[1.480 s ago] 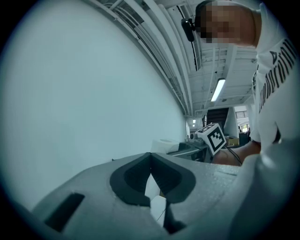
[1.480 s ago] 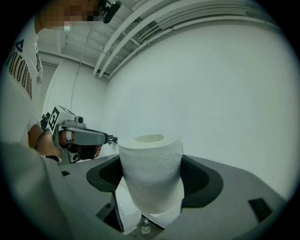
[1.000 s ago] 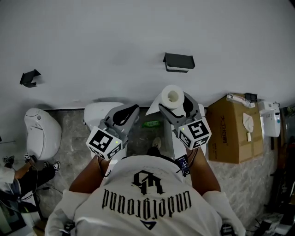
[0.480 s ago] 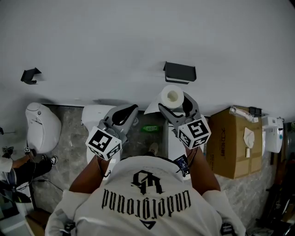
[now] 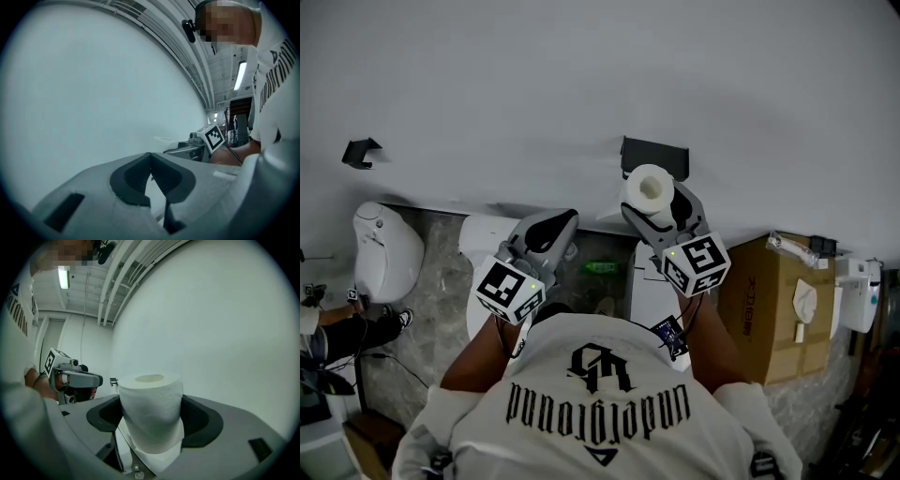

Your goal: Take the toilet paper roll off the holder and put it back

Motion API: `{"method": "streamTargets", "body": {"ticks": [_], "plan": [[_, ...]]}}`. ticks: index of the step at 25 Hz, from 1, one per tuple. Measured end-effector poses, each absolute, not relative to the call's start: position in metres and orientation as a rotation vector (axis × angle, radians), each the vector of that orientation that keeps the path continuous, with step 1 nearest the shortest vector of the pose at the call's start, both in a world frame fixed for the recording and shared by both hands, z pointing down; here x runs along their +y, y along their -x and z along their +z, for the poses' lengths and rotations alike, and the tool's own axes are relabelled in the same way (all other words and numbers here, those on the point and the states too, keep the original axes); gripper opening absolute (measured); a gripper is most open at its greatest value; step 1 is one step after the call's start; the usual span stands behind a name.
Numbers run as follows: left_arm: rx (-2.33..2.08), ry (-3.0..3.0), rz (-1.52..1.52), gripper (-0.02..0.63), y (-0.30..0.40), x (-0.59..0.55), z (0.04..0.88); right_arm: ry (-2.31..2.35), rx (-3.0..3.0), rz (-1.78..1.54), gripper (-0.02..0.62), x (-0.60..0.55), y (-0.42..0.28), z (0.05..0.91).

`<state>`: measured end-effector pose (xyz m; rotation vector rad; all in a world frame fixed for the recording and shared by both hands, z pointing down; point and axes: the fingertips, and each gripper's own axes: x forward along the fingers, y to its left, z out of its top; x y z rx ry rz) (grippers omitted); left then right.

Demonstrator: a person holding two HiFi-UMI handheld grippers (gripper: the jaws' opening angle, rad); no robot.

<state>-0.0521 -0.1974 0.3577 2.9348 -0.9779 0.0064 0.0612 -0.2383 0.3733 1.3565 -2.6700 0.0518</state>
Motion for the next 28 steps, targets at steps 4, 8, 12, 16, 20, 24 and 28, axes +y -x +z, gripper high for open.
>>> {"method": "streamTargets", "body": {"ticks": [4, 8, 12, 16, 20, 24, 28], "plan": [[-0.979, -2.930, 0.022, 0.012, 0.039, -0.203, 0.361, -1.354, -2.682, 0.060, 0.341, -0.250, -0.073, 0.373], [-0.994, -2.911, 0.025, 0.012, 0.037, -0.214, 0.365, -1.352, -2.694, 0.082, 0.341, -0.262, -0.077, 0.376], [-0.983, -2.902, 0.032, 0.012, 0.033, -0.225, 0.371, -1.381, -2.685, 0.097, 0.341, -0.273, -0.084, 0.378], [-0.953, -2.911, 0.033, 0.012, 0.026, -0.239, 0.370, -1.420, -2.679, 0.121, 0.341, -0.287, -0.091, 0.380], [-0.930, -2.924, 0.040, 0.012, 0.024, -0.256, 0.368, -1.441, -2.666, 0.137, 0.341, -0.305, -0.092, 0.383], [-0.909, -2.915, 0.042, 0.012, 0.025, -0.273, 0.371, -1.471, -2.656, 0.147, 0.341, -0.322, -0.093, 0.386], [-0.894, -2.904, 0.051, 0.012, 0.028, -0.288, 0.376, -1.500, -2.638, 0.154, 0.341, -0.337, -0.095, 0.390]]}}
